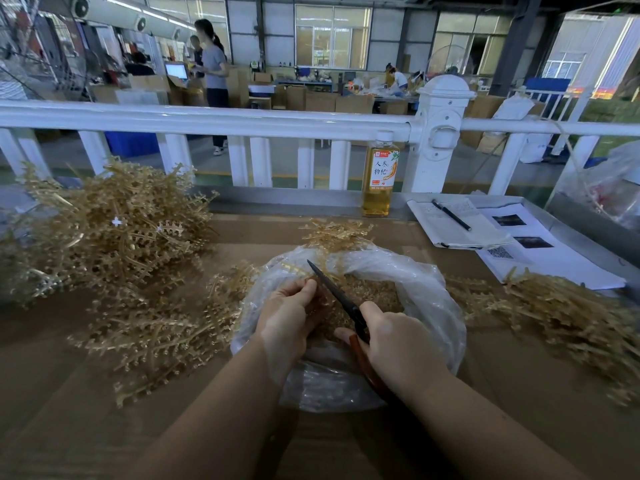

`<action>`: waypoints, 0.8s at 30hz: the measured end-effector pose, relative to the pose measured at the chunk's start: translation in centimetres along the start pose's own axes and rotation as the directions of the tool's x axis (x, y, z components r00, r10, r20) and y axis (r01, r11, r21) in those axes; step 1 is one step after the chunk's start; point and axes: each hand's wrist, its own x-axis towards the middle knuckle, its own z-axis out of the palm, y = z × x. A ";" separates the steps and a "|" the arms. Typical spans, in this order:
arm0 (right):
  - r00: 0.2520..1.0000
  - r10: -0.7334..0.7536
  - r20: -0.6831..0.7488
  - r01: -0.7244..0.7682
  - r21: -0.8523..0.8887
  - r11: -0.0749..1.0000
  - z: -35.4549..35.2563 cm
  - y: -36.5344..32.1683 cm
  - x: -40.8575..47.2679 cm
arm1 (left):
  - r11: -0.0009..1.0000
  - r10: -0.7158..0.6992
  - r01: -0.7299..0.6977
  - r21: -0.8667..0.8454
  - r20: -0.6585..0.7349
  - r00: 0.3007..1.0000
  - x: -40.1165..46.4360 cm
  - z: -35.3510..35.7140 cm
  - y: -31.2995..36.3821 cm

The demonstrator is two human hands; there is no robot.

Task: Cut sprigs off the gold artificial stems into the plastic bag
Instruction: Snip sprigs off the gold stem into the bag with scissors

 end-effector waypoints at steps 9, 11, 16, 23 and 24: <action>0.997 0.080 -0.002 -0.080 0.095 0.992 -0.1 -0.1 0.4 | 1.000 -0.015 0.015 -0.018 0.003 1.000 0.0 -0.1 0.2; 0.997 0.082 -0.005 -0.081 0.093 0.992 -0.1 0.0 0.4 | 1.000 -0.014 0.015 -0.028 0.005 1.000 -0.1 -0.1 0.2; 0.996 0.086 0.023 -0.088 0.117 0.989 0.0 0.1 0.1 | 0.998 -0.032 0.033 -0.056 0.012 0.999 -0.2 0.0 0.7; 0.993 0.119 0.000 -0.117 0.219 0.969 -0.4 0.2 0.0 | 0.993 -0.011 0.004 -0.116 -0.068 0.998 0.0 0.1 0.3; 0.992 0.124 0.001 -0.121 0.237 0.964 -0.5 0.3 0.0 | 0.991 -0.007 -0.002 -0.131 -0.072 0.997 0.0 0.0 0.3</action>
